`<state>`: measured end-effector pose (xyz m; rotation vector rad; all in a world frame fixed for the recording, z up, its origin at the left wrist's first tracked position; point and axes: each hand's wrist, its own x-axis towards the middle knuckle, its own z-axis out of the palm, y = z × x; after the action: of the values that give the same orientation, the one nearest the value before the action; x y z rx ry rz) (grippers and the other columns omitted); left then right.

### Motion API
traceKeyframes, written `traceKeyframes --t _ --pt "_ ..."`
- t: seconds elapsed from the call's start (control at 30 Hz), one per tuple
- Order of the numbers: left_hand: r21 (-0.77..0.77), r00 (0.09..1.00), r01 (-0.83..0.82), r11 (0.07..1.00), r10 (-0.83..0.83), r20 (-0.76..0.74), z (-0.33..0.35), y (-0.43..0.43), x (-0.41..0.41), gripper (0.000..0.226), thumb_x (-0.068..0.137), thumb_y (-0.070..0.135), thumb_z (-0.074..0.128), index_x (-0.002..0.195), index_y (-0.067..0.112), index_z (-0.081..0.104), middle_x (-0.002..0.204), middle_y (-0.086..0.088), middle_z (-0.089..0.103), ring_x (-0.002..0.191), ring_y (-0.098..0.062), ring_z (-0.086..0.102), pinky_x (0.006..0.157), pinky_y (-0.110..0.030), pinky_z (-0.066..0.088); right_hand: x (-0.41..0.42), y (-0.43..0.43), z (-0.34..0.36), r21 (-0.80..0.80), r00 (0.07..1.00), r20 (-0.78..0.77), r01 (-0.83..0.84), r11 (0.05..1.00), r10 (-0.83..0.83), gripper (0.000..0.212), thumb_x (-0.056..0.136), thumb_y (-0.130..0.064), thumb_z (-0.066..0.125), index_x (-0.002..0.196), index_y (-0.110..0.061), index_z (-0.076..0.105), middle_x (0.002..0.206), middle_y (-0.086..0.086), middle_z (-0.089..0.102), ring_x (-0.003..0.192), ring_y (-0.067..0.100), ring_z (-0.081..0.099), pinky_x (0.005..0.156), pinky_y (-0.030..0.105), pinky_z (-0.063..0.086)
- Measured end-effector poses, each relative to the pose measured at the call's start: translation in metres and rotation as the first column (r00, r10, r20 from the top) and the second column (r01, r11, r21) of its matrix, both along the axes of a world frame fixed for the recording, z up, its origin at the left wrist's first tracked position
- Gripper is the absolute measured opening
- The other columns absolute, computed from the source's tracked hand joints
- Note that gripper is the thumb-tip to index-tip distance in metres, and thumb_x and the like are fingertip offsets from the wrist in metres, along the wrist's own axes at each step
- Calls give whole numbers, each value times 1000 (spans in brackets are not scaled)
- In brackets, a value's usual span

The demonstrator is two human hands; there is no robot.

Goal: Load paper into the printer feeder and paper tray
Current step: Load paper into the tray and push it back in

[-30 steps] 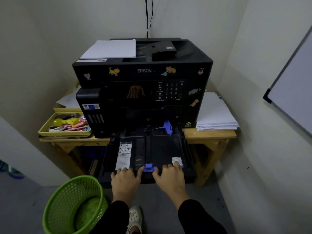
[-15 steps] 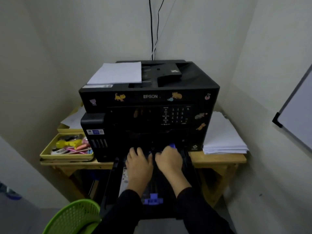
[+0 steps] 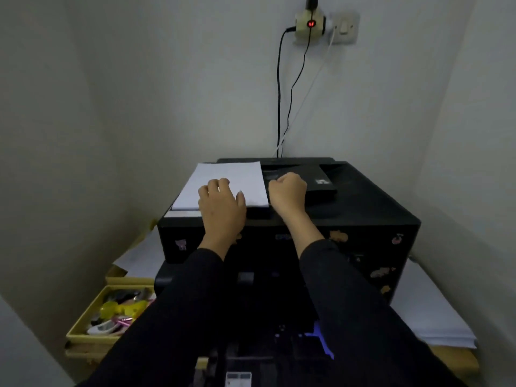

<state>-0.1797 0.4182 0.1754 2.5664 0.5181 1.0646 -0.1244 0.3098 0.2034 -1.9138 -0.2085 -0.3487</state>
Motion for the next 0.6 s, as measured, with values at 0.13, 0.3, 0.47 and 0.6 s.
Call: traceKeyframes --t 0.13,0.3,0.47,0.6 --pt "-1 959 -17 1000 16 -283 8 32 34 40 91 26 45 126 5 47 130 -14 48 120 -33 38 93 -40 38 42 21 -3 -31 977 -212 -18 999 11 31 85 1 45 56 -8 38 68 6 49 58 18 46 59 25 41" --pt "0 876 -42 999 37 -482 17 47 59 36 87 26 42 116 8 54 124 -10 51 117 -31 42 96 -40 33 86 41 -6 -39 927 -374 -30 999 14 27 88 -4 47 112 5 58 115 19 59 92 31 59 70 30 46" --pt "-28 834 -71 997 44 -550 29 53 75 46 84 33 44 125 12 51 131 -8 48 124 -30 40 99 -41 32 112 55 8 -37 823 -557 -161 986 113 30 86 -6 57 116 2 56 122 18 58 110 33 59 92 38 50" --pt "-60 804 -99 993 44 -593 34 54 81 50 83 38 45 125 13 51 131 -7 49 124 -29 41 98 -40 33 114 65 22 -173 807 -576 -279 945 133 36 95 -7 48 129 5 47 133 19 53 120 33 52 94 37 45"
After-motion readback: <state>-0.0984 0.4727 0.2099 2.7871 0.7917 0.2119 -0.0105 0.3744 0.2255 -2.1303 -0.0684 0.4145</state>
